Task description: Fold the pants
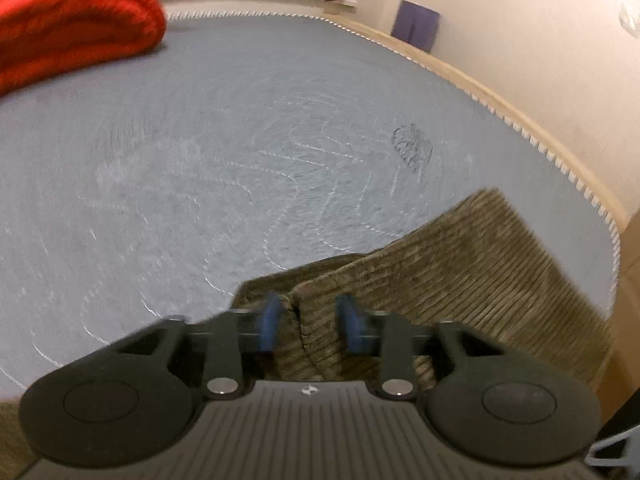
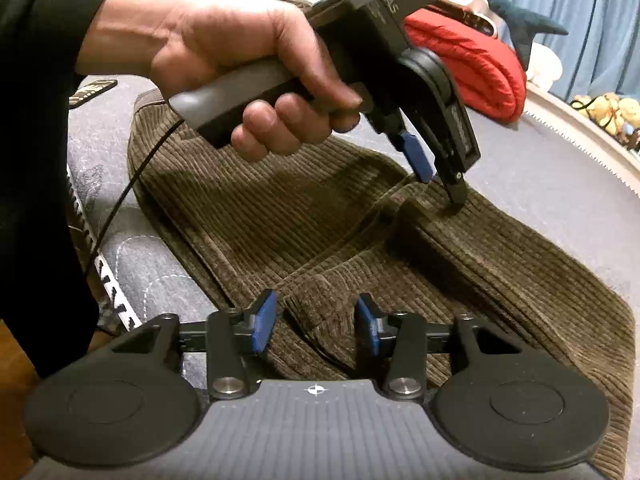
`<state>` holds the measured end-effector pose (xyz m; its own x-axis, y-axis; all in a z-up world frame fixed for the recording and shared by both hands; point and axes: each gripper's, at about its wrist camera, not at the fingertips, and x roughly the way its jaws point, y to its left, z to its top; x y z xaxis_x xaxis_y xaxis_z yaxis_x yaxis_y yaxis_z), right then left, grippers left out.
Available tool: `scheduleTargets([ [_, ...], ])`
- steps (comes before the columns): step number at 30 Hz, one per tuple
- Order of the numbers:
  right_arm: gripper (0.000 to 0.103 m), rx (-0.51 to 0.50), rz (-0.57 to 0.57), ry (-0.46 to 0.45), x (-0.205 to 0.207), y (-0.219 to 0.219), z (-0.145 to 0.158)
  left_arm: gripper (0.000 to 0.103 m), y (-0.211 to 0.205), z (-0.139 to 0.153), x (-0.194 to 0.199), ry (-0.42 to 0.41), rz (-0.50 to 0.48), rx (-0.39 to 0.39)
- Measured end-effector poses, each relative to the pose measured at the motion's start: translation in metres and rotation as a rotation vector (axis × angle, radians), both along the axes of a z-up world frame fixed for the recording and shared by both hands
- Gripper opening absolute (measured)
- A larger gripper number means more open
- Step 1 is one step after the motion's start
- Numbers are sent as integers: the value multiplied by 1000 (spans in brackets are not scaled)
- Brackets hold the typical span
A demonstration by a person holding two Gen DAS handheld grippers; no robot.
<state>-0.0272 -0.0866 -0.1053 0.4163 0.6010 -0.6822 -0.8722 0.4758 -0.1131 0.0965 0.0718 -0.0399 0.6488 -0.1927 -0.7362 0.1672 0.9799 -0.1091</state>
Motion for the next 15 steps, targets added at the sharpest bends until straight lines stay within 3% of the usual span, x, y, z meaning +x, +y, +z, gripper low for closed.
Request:
scheduleTargets([
  [2, 21, 8, 6, -3, 1, 0, 1, 10, 1, 10, -6, -55, 15, 2],
  [5, 19, 52, 10, -73, -10, -6, 17, 10, 4, 36, -18, -167, 38, 12],
  [8, 15, 87, 112, -179, -34, -11, 34, 10, 22, 29, -12, -111, 104, -1],
  [10, 14, 37, 164, -171, -39, -7, 24, 11, 28, 6, -3, -2, 115, -10],
  [11, 14, -12, 175, -162, -39, -4, 12, 12, 27, -1, -3, 14, 101, -3],
  [15, 17, -82, 175, -172, -43, -1, -4, 28, 25, 17, -6, -65, 136, 55],
])
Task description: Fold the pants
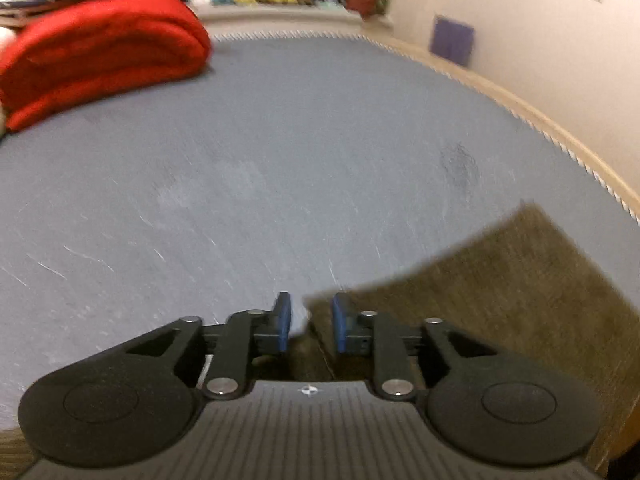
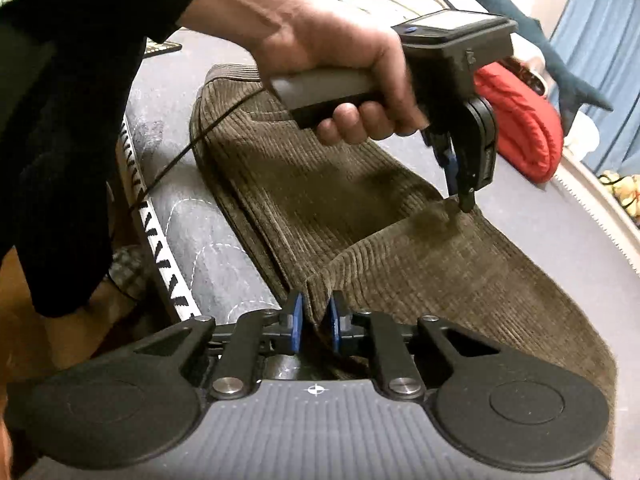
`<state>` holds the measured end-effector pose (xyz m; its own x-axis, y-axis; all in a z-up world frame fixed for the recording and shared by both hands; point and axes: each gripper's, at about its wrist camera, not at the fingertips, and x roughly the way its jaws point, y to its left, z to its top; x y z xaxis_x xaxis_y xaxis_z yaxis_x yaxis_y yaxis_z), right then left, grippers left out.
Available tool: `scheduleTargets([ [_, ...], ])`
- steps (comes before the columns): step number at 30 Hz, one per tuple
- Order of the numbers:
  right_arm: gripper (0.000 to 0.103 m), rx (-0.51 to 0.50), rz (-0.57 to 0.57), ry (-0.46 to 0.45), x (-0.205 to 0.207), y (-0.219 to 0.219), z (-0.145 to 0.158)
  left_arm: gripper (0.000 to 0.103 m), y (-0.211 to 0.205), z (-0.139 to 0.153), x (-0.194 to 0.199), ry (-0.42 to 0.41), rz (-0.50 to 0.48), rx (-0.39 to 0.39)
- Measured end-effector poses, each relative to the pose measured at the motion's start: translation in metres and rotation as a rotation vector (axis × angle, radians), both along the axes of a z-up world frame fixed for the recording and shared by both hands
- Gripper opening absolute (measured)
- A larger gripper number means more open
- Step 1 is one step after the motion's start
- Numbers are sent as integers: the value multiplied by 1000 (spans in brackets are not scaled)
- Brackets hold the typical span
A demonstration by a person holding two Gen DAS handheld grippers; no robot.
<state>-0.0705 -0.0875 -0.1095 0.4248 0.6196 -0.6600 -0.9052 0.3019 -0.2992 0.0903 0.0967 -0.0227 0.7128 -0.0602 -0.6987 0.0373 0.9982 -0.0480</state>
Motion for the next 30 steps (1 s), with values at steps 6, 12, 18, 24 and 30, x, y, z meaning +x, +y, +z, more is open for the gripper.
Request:
scheduleTargets([
  [6, 42, 198, -117, 82, 1, -27, 41, 32, 1, 30, -20, -108, -13, -71],
  [12, 64, 375, -565, 32, 31, -83, 61, 32, -33, 11, -30, -25, -233, -68],
  [18, 69, 316, -1202, 157, 93, -155, 31, 54, -30, -31, -11, 216, -146, 39],
  [24, 80, 400, -1327, 378, 122, -189, 8, 54, -33, -7, -15, 98, -110, 30],
  [30, 43, 540, -1363, 538, 123, -193, -2, 55, -43, 9, -21, 24, -159, -51],
])
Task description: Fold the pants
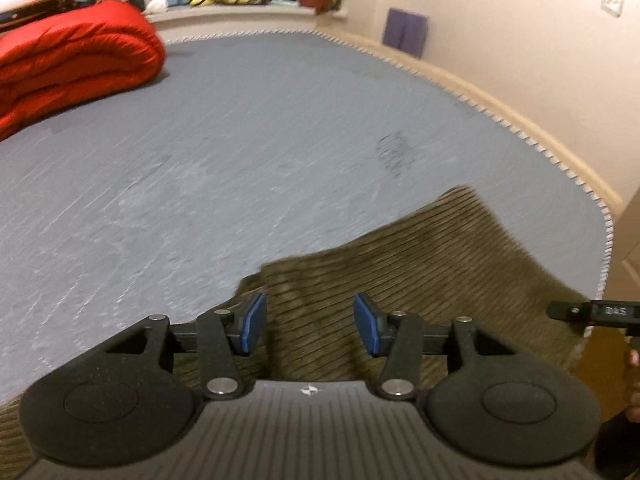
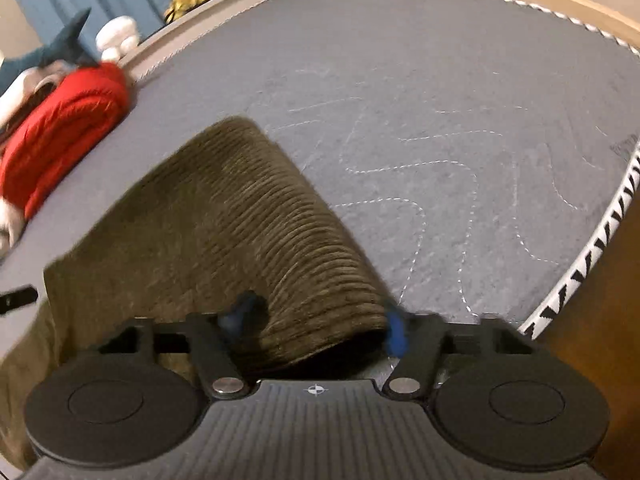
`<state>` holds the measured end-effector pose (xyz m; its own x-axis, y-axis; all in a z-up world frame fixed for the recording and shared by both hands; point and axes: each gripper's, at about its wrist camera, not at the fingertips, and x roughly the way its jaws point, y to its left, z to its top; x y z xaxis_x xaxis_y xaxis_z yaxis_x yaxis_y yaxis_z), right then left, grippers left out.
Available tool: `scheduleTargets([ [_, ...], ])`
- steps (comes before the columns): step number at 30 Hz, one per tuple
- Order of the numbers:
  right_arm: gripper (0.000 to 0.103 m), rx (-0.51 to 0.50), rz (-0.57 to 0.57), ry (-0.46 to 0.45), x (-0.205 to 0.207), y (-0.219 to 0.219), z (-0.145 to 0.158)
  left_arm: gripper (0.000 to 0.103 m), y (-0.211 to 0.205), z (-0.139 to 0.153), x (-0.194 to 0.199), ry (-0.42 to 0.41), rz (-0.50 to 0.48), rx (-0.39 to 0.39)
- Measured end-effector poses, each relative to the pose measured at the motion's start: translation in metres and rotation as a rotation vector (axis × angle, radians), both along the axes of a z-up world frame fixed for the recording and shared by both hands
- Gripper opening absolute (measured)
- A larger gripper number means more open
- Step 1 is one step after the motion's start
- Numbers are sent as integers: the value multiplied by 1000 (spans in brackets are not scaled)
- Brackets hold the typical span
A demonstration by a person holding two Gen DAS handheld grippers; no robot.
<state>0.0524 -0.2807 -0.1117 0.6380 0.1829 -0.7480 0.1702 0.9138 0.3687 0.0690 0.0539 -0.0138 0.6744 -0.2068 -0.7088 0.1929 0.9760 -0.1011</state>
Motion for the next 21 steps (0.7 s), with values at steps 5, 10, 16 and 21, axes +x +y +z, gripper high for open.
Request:
scheduleTargets([
  [5, 27, -133, 60, -204, -35, 34, 45, 81, -5, 21, -12, -64, -70, -225],
  [10, 27, -439, 433, -557, -95, 131, 82, 91, -5, 31, -8, -8, -154, -545],
  [16, 27, -690, 809, -753, -160, 216, 67, 92, -8, 24, 3, 63, -128, -524],
  [21, 27, -717, 909, -812, -178, 247, 61, 27, 13, 13, 10, 95, 30, -368],
])
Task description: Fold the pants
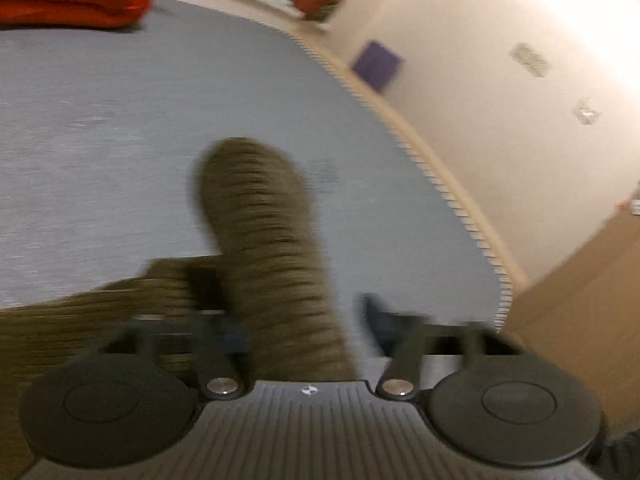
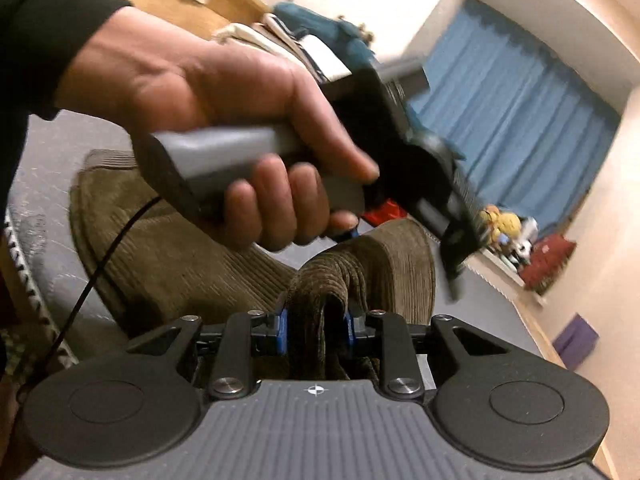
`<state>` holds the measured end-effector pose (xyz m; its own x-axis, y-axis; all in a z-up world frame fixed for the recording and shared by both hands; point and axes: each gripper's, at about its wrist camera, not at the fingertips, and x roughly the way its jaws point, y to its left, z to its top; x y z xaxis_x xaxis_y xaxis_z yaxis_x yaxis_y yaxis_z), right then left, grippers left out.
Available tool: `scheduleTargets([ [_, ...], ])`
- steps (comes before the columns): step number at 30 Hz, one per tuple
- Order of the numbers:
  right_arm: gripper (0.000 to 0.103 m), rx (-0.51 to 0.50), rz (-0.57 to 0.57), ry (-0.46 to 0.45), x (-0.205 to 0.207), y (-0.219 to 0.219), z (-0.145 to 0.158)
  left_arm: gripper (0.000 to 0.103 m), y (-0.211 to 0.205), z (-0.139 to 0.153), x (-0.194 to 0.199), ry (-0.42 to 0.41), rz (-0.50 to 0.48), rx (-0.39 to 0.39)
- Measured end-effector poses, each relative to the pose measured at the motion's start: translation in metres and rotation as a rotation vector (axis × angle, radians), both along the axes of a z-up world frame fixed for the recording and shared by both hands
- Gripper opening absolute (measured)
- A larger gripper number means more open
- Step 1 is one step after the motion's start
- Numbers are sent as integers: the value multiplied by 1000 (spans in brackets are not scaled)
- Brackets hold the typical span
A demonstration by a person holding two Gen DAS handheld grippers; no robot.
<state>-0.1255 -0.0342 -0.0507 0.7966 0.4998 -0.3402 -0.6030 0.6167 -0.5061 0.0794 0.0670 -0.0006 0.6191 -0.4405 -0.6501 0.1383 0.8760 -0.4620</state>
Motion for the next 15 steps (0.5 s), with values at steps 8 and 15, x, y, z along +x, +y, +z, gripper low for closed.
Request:
scheduleTargets([
  [8, 37, 193, 172, 91, -3, 19, 31, 19, 70, 13, -37, -55, 66, 67],
  [15, 65, 563, 288, 184, 27, 2, 68, 19, 188, 14, -94, 7, 257, 109],
])
